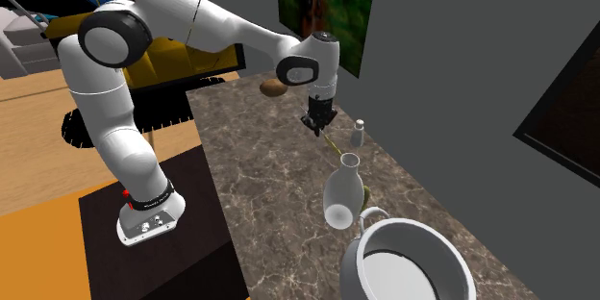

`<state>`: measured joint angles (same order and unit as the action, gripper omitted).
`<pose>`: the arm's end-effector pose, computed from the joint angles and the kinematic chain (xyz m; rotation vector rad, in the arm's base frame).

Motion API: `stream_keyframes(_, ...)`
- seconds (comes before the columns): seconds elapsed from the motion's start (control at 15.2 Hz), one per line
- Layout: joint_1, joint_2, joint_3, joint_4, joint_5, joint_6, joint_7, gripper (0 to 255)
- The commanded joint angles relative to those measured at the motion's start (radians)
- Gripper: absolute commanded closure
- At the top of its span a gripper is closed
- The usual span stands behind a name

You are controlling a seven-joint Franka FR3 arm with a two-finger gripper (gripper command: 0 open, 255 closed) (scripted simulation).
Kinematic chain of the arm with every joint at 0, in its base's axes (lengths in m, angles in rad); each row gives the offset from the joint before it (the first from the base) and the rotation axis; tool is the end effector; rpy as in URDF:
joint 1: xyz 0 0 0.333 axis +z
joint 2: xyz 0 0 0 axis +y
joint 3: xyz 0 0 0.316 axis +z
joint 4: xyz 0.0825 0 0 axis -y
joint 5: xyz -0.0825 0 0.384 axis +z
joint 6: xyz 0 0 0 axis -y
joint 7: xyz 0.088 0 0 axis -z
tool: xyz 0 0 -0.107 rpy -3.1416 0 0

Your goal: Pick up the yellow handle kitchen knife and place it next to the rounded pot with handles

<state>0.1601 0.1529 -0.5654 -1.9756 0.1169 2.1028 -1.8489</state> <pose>0.5414 -0.2166 0.4036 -2.4072 -2.0060 -0.0270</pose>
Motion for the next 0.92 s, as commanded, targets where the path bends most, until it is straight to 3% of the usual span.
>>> stream_keyframes(0.0,0.002,-0.013,-0.002,0.014,-0.009,-0.025,0.007,255)
stream_keyframes(0.86,0.008,-0.066,-0.006,0.133,-0.047,-0.188,0.035,255)
